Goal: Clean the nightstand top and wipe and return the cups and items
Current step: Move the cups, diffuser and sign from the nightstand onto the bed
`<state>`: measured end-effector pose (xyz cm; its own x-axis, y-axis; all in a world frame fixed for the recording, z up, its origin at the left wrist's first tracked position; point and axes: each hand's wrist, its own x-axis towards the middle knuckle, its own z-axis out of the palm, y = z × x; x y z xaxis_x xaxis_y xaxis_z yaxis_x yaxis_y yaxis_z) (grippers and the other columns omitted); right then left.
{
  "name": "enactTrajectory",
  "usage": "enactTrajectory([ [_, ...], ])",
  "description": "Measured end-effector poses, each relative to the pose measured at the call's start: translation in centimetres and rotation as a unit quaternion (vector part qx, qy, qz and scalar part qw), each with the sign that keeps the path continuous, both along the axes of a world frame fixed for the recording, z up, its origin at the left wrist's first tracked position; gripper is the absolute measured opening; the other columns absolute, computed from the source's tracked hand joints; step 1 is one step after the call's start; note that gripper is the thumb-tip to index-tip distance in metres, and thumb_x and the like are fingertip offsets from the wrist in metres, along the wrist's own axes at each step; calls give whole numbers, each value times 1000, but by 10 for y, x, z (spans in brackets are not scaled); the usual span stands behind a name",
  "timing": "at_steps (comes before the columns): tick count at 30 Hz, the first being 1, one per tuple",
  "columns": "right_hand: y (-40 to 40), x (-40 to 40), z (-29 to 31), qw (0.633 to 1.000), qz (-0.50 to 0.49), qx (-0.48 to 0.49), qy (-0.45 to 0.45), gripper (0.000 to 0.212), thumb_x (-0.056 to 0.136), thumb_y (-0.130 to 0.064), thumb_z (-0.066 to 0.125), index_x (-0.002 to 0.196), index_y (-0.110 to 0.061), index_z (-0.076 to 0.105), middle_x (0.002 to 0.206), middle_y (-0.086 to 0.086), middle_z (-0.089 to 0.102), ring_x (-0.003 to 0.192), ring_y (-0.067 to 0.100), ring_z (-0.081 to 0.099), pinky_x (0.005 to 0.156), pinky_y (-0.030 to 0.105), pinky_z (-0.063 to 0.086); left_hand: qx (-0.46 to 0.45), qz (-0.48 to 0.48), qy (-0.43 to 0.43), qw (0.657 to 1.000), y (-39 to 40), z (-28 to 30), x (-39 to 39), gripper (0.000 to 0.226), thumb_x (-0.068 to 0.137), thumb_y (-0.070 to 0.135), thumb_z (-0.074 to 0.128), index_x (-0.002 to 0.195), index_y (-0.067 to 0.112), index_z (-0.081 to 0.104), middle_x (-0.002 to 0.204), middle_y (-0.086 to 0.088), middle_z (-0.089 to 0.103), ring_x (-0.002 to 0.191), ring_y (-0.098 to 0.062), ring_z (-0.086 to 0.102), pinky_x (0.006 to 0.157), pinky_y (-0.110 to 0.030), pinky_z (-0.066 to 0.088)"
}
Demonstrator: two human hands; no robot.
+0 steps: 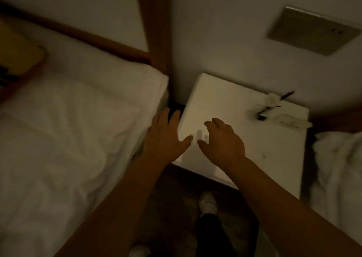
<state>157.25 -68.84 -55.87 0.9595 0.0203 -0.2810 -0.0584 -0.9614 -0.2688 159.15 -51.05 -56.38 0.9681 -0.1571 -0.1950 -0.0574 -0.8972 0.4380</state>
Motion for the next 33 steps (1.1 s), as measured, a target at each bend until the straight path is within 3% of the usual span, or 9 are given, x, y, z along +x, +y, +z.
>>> enactTrajectory([
  [5, -109, -16, -13, 994, -106, -6, 27, 59, 89, -49, 54, 140, -23, 39, 153, 3, 30, 132, 27, 37, 92, 42, 44, -4, -98, 16, 995, -111, -19, 17, 91, 82, 65, 56, 152, 24, 16, 159, -8, 16, 143, -30, 17, 109, -50, 31],
  [9, -175, -27, -24, 983, -181, -10, 19, 54, 88, -46, 56, 134, -21, 46, 146, 3, 41, 129, 26, 39, 92, 41, 45, -22, -123, 62, 990, -178, -38, 28, 96, 82, 64, 58, 153, 22, 10, 161, -7, 12, 145, -26, 12, 111, -46, 26],
  [14, -237, -22, -36, 969, -233, -68, -38, 68, 80, -40, 66, 137, -14, 41, 149, 12, 33, 138, 34, 22, 109, 50, 30, -57, -107, 112, 986, -237, -62, 49, 103, 80, 61, 64, 154, 20, 6, 162, -5, 9, 147, -26, 9, 115, -45, 20],
  [17, -260, -6, -46, 969, -229, -81, -45, 75, 78, -38, 67, 141, -14, 35, 152, 15, 27, 140, 37, 18, 111, 54, 25, -89, -94, 93, 987, -259, -74, 65, 101, 76, 55, 72, 152, 17, 17, 157, -7, 22, 142, -27, 20, 111, -42, 26],
  [21, -275, 14, -62, 976, -200, -86, -21, 76, 82, -40, 64, 146, -19, 28, 155, 11, 23, 142, 34, 15, 109, 54, 29, -148, -72, 59, 985, -276, -86, 84, 83, 68, 39, 84, 136, 13, 43, 134, -9, 48, 124, -28, 45, 104, -34, 34],
  [23, -281, 21, -70, 980, -183, -81, 0, 74, 84, -39, 62, 146, -20, 26, 156, 10, 22, 143, 33, 15, 109, 53, 28, -159, -71, 99, 980, -280, -92, 90, 82, 70, 38, 82, 137, 12, 42, 134, -10, 50, 124, -27, 48, 105, -43, 42],
  [25, -284, 27, -76, 983, -171, -66, 22, 69, 87, -37, 60, 145, -21, 27, 155, 9, 24, 142, 32, 17, 108, 52, 29, -158, -47, 143, 976, -282, -97, 93, 84, 74, 40, 79, 141, 11, 37, 137, -11, 50, 124, -26, 50, 101, -43, 45],
  [29, -287, 37, -81, 989, -132, -68, 13, 47, 92, -27, 52, 137, -20, 42, 135, 9, 49, 122, 32, 42, 90, 46, 45, -193, -46, 131, 971, -289, -100, 100, 59, 78, 34, 76, 127, 11, 52, 123, -8, 59, 114, -24, 56, 96, -42, 48],
  [33, -290, 45, -79, 991, -98, -92, 10, 29, 95, -29, 47, 123, -21, 50, 110, 7, 59, 101, 30, 53, 73, 42, 46, -252, -37, 127, 959, -294, -100, 104, 42, 77, 24, 78, 114, 14, 61, 113, -8, 63, 108, -25, 60, 92, -48, 51],
])
